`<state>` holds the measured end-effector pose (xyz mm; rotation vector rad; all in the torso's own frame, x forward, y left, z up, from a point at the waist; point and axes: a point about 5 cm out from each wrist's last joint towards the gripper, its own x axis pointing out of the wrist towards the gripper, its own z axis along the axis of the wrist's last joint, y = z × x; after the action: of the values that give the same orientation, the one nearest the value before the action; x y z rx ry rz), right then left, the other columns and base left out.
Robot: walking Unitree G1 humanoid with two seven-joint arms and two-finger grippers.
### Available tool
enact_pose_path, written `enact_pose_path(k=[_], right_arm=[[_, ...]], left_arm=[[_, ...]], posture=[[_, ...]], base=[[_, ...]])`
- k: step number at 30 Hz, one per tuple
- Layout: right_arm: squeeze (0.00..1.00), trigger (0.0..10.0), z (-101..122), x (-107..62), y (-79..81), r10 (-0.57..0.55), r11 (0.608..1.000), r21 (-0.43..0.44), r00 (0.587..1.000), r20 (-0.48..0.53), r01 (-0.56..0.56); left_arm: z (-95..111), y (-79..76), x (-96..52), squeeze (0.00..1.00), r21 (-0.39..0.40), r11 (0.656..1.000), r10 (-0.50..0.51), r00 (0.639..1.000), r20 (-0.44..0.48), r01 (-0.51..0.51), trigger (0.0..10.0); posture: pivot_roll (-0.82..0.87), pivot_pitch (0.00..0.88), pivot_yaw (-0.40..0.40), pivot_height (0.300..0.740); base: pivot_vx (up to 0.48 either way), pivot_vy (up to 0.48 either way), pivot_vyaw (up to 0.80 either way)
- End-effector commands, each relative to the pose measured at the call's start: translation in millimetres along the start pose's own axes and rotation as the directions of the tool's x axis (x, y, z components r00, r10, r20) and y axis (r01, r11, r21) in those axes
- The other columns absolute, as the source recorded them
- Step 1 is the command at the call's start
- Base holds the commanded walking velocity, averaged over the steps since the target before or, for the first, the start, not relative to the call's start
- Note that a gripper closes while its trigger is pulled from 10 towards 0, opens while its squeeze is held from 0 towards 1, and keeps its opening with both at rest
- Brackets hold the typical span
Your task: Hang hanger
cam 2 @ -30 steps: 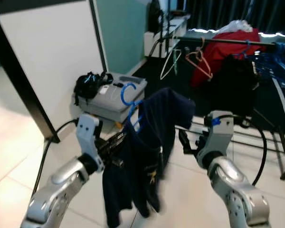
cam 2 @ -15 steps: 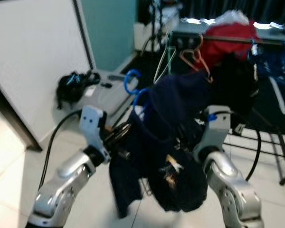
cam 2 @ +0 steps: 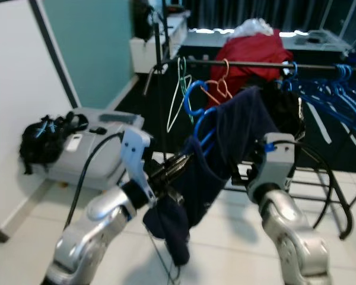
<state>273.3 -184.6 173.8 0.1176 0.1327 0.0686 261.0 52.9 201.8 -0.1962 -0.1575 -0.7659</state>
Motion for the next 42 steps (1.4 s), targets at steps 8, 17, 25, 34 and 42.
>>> enact_pose_path(k=[8,17,25,34,42], right_arm=[[0.0,10.0,0.4,0.2,-3.0,-0.014,1.0,-0.006,1.0,0.004,0.014],[0.0,10.0,1.4,1.8,-2.3,-0.013,1.0,0.006,1.0,0.016,0.013],[0.0,10.0,1.3,2.2,-1.7,-0.006,1.0,0.007,1.0,0.015,0.006],[0.0,10.0,1.1,2.4,-0.4,0.0,1.0,0.008,1.0,0.014,0.0],[0.0,10.0,1.1,3.4,0.8,0.006,1.0,0.01,1.0,0.012,-0.006]], left_arm=[[6.1,-21.4,7.3,0.0,-0.035,0.997,-0.067,0.998,0.004,0.067,10.0],[-8.7,-16.6,8.7,0.0,-0.073,0.992,0.092,0.988,-0.121,-0.102,10.0],[-15.9,13.7,-3.5,0.0,-0.09,0.932,0.333,0.926,-0.179,-0.352,10.0],[-16.7,23.3,-9.9,0.0,-0.116,0.871,0.447,0.869,-0.211,-0.477,10.0],[-10.3,36.4,-8.0,0.0,-0.166,0.811,0.529,0.824,-0.201,-0.561,10.0]], posture=[[-0.17,0.0,0.029,0.74],[-0.16,0.0,0.033,0.74],[-0.16,0.0,0.031,0.74],[-0.16,0.0,0.03,0.74],[-0.16,0.0,0.032,0.74]], base=[[0.48,0.0,-0.74],[0.213,-0.031,-0.33],[0.0,-0.448,0.0],[0.0,-0.471,0.0],[0.0,-0.176,0.0]])
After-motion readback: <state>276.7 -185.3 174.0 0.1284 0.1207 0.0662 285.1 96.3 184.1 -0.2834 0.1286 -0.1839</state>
